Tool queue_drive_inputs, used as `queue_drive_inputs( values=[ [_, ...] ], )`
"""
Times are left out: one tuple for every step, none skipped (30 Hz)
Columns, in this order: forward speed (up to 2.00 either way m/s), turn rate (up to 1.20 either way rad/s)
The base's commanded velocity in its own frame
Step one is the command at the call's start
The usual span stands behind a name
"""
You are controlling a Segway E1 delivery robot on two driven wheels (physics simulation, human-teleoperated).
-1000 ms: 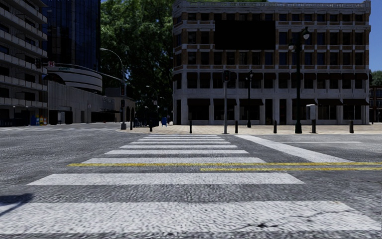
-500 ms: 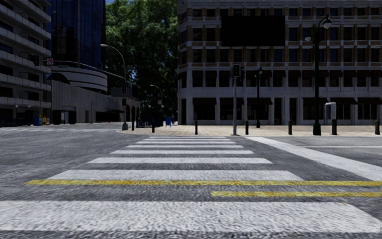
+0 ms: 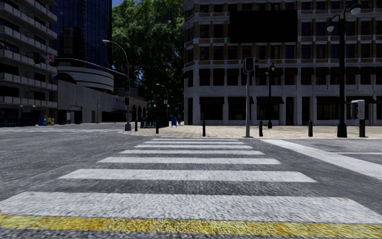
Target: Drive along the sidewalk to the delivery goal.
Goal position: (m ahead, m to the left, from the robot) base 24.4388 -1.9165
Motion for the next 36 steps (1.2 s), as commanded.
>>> queue_drive_inputs(
  values=[
    [2.00,0.00],
    [2.00,0.00],
    [2.00,0.00],
    [2.00,0.00],
    [2.00,0.00],
    [2.00,0.00],
    [2.00,0.00],
    [2.00,0.00],
    [2.00,0.00],
    [2.00,0.00],
    [2.00,0.00],
    [2.00,0.00],
    [2.00,0.00],
    [2.00,0.00],
    [2.00,0.00],
    [2.00,0.00],
    [2.00,0.00],
    [2.00,0.00],
    [2.00,0.00],
    [2.00,0.00],
    [2.00,0.00],
    [2.00,0.00],
    [2.00,0.00],
    [2.00,0.00],
    [2.00,0.00],
    [2.00,0.00],
    [2.00,0.00],
    [2.00,0.00],
    [2.00,0.00],
    [2.00,0.00],
    [2.00,0.00],
    [2.00,0.00],
    [2.00,0.00],
    [2.00,0.00],
    [2.00,0.00],
    [2.00,0.00]
  ],
)
